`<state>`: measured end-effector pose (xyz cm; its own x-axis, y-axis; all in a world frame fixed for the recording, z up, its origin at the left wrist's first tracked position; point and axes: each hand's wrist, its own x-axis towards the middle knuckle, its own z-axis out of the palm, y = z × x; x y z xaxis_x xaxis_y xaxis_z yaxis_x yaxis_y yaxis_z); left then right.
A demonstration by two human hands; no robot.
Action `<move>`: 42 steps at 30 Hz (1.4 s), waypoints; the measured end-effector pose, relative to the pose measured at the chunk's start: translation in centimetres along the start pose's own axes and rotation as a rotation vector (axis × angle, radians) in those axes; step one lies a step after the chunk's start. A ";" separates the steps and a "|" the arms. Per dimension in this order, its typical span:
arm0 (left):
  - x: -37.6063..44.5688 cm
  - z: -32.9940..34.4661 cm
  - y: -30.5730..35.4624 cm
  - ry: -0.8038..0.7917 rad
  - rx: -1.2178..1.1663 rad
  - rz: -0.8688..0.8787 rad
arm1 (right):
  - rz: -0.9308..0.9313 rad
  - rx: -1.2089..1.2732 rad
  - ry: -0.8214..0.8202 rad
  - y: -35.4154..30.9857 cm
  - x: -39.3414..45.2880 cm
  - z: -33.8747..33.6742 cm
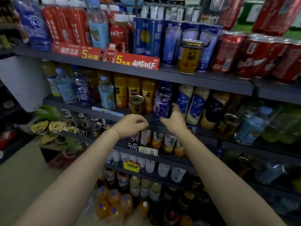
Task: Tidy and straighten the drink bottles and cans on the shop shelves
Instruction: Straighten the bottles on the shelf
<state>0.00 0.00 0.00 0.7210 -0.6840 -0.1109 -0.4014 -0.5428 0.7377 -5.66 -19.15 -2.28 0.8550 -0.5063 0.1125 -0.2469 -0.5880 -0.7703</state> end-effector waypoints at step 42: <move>-9.1 33.0 21.9 -0.387 -0.870 -0.168 | 0.516 1.063 0.080 16.9 -30.0 -24.5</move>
<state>-33.98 -21.75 -4.75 0.4322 -0.8281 -0.3572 0.3607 -0.2043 0.9100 -46.65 -29.29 -3.30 0.7250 -0.5904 -0.3547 -0.0190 0.4976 -0.8672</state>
